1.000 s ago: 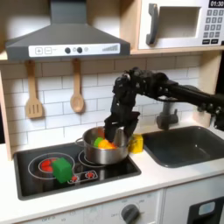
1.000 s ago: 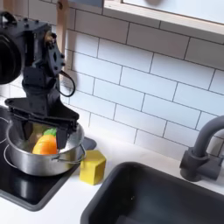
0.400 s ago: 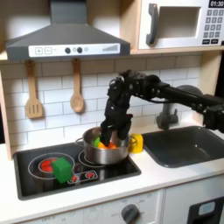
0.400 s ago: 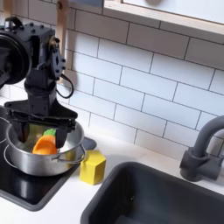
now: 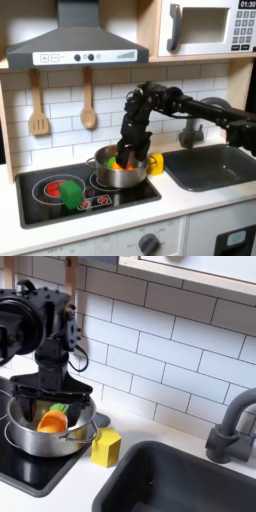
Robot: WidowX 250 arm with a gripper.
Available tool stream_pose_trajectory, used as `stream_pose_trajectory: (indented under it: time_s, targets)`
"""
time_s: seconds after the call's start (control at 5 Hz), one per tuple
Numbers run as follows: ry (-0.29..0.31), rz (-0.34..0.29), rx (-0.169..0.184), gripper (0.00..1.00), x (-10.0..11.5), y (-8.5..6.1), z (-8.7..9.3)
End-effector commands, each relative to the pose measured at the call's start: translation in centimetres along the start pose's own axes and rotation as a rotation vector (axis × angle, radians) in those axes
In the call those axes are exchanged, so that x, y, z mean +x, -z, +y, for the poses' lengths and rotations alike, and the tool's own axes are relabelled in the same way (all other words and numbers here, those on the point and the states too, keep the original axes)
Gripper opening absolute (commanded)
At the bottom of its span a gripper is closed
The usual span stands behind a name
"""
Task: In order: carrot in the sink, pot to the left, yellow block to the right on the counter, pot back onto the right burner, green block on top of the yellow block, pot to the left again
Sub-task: 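Take the carrot out of the pot and put it in the sink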
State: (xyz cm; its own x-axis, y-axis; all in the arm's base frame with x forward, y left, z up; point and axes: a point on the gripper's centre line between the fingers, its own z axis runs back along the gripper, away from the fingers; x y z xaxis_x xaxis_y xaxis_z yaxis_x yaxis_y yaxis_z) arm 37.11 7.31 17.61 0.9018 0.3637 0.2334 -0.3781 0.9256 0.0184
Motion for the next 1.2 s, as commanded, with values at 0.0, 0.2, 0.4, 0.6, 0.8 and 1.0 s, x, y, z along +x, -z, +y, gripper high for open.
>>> stream_pose_trajectory:
  time_s: [0.0,0.2,0.4,0.6,0.8,1.0]
  targets:
    - [-0.023,0.015,0.02,1.0,1.1,1.2,-0.6]
    - [-0.047,0.016,0.025,1.0,2.4,1.7,-0.9]
    - [-0.068,0.031,0.038,1.0,3.4,2.1,-0.9]
    - [-0.083,0.062,0.038,1.0,3.5,2.9,-0.8]
    - [-0.102,0.064,0.05,1.0,3.5,2.9,-0.7]
    - [-0.118,0.076,0.061,1.0,2.9,2.9,-0.6]
